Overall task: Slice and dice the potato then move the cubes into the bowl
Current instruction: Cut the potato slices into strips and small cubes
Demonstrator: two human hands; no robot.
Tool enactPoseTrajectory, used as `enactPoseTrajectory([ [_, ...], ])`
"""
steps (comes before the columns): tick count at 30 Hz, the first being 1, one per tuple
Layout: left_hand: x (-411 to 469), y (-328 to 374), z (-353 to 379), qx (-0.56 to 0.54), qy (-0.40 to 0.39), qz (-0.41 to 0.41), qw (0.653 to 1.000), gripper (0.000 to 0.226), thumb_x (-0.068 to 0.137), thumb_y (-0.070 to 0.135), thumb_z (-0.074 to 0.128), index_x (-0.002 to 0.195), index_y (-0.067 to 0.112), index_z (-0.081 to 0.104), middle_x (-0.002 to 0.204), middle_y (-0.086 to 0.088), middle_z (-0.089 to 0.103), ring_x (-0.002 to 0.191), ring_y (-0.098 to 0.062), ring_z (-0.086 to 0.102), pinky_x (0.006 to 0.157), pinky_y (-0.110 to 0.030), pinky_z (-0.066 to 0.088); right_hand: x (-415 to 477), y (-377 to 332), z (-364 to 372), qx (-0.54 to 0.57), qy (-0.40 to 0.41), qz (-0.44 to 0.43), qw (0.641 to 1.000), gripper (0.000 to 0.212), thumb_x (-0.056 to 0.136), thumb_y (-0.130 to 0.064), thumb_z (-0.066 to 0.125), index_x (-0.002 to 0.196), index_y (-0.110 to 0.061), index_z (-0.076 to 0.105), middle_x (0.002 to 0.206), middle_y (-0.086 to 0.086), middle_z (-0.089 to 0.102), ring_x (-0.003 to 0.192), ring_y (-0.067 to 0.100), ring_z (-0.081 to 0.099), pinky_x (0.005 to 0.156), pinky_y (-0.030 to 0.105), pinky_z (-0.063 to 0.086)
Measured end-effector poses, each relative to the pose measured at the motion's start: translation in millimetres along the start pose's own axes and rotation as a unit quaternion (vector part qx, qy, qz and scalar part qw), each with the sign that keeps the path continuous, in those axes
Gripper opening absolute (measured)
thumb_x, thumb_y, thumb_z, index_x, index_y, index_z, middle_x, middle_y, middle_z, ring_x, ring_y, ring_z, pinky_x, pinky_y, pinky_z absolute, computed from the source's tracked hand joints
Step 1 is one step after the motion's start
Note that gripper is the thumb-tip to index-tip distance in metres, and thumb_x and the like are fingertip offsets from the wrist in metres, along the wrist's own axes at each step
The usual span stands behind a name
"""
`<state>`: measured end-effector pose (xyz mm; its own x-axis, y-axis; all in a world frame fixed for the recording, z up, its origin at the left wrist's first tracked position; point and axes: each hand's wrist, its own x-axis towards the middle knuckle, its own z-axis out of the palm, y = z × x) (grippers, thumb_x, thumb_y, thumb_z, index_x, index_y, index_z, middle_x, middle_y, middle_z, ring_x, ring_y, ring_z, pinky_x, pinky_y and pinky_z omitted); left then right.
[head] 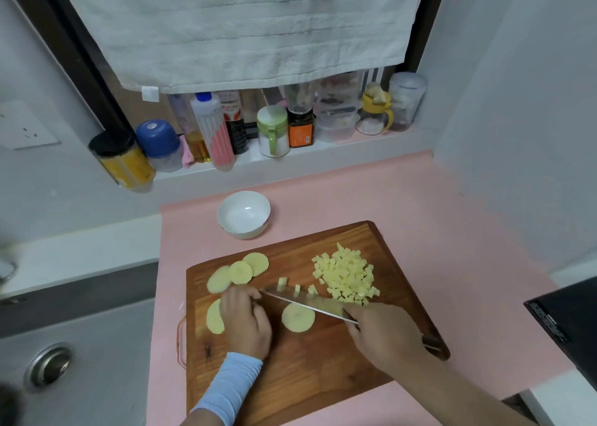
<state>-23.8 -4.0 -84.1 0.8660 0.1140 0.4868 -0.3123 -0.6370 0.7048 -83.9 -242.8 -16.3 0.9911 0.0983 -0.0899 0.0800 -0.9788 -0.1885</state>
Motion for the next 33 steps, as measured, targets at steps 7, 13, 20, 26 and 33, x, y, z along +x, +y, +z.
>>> enactPoseTrajectory([
  [7,108,34,10,0.24,-0.404,-0.076,0.88,0.019,0.087,0.043,0.049,0.089,0.028,0.061,0.091,0.008,0.064,0.091,-0.023,0.057,0.084,-0.035,0.046,6,31,-18,-0.058,0.002,-0.033,0.998,0.029,0.1,-0.037,0.049,0.124,-0.033,0.065,0.097,-0.007,0.072,0.086,0.013,0.069,0.073,0.027,0.051],
  [13,109,41,54,0.188,-0.5,-0.121,0.837,0.023,0.087,0.03,0.071,0.11,0.026,0.071,0.111,0.008,0.067,0.109,-0.016,0.061,0.094,-0.022,0.041,6,46,-28,-0.061,0.011,-0.028,0.998,0.01,0.075,-0.034,0.078,0.082,-0.033,0.071,0.066,-0.01,0.065,0.055,0.009,0.062,0.05,0.022,0.04],
  [20,101,75,80,0.062,-0.467,-0.16,0.868,0.014,0.093,0.025,0.061,0.096,0.032,0.073,0.101,0.013,0.071,0.091,-0.012,0.066,0.089,-0.026,0.05,4,58,-40,-0.066,0.011,-0.043,0.997,0.018,0.098,-0.027,0.051,0.105,-0.026,0.067,0.096,-0.003,0.07,0.084,0.02,0.068,0.067,0.029,0.044],
  [26,103,87,87,0.116,-0.517,-0.098,0.843,0.028,0.081,0.014,0.075,0.101,0.031,0.065,0.104,0.014,0.065,0.095,-0.01,0.061,0.084,-0.017,0.043,7,60,-42,-0.059,-0.014,-0.037,0.997,0.023,0.095,-0.018,0.049,0.107,-0.022,0.067,0.094,0.0,0.069,0.083,0.023,0.067,0.068,0.03,0.047],
  [33,94,96,81,0.077,-0.395,-0.077,0.912,0.014,0.087,0.021,0.061,0.074,0.025,0.062,0.089,0.007,0.067,0.086,-0.012,0.063,0.083,-0.033,0.055,17,57,-45,-0.074,-0.029,-0.039,0.996,0.024,0.094,-0.016,0.049,0.107,-0.023,0.069,0.094,0.0,0.069,0.083,0.024,0.067,0.066,0.031,0.044],
])
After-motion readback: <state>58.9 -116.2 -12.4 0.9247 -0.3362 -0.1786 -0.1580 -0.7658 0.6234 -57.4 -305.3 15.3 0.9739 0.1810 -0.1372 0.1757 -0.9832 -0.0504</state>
